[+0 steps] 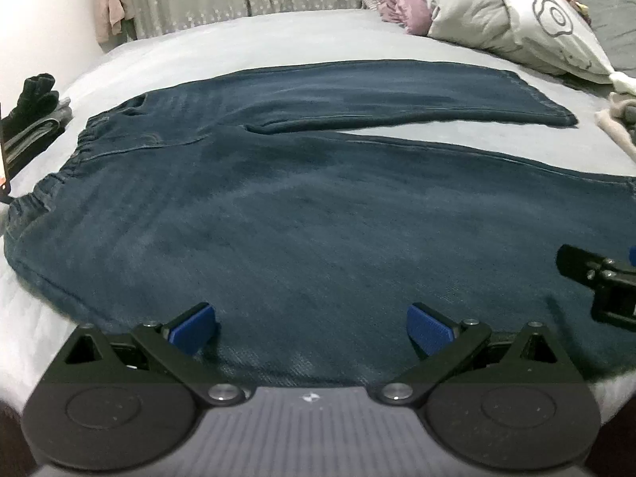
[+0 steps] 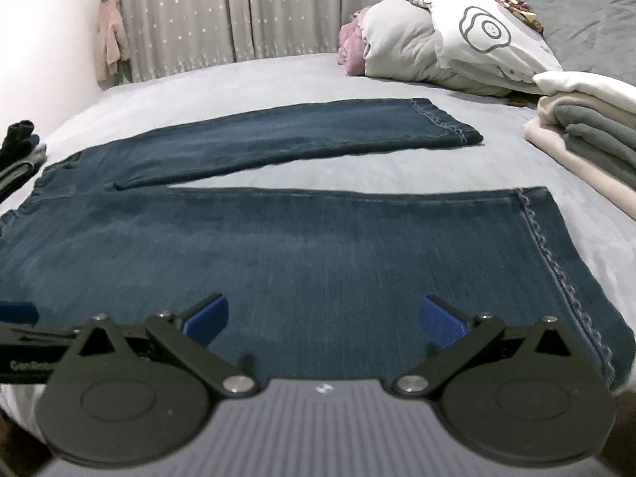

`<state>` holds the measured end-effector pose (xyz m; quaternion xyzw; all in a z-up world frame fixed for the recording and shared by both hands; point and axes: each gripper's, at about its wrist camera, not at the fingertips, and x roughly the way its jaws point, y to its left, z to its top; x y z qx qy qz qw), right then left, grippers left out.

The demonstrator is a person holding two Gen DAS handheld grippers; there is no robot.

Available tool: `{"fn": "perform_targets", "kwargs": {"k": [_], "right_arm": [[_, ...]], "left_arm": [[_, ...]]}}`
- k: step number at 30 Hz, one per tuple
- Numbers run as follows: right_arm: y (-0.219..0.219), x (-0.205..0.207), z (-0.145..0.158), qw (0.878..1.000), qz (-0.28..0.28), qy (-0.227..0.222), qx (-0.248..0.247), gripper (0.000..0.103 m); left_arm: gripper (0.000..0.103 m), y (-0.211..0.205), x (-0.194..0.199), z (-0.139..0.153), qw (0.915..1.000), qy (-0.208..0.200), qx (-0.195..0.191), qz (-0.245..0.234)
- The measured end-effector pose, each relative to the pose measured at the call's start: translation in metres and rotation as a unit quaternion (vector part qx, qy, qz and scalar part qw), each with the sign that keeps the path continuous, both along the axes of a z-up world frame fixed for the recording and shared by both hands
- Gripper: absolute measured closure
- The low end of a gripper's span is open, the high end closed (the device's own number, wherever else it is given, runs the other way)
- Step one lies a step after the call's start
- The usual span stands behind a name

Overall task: Fold clothes
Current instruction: 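Move both tools toward the waistband of the blue jeans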

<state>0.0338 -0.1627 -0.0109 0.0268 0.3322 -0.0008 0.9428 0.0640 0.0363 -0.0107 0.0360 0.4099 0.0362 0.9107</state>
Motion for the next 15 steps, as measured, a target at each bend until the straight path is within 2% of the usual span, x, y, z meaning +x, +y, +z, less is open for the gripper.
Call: {"fn": "perform_targets", "kwargs": {"k": [7,11,15], "right_arm": [[0.016,0.032,-0.012,1.000,0.026,0.014,-0.002,0.000],[0.031,0.047,-0.018,0.998,0.051,0.020,-0.012,0.000],[0.040,0.059,-0.021,0.997,0.073,0.021,-0.016,0.000]], "left_arm": [[0.001,0.026,0.037,0.012,0.9985,-0.033,0.042,-0.009],[0.001,0.047,0.063,0.013,0.9977,-0.027,0.061,-0.013],[0.001,0.072,0.082,0.018,0.9980,-0.017,0.061,-0.010]]}}
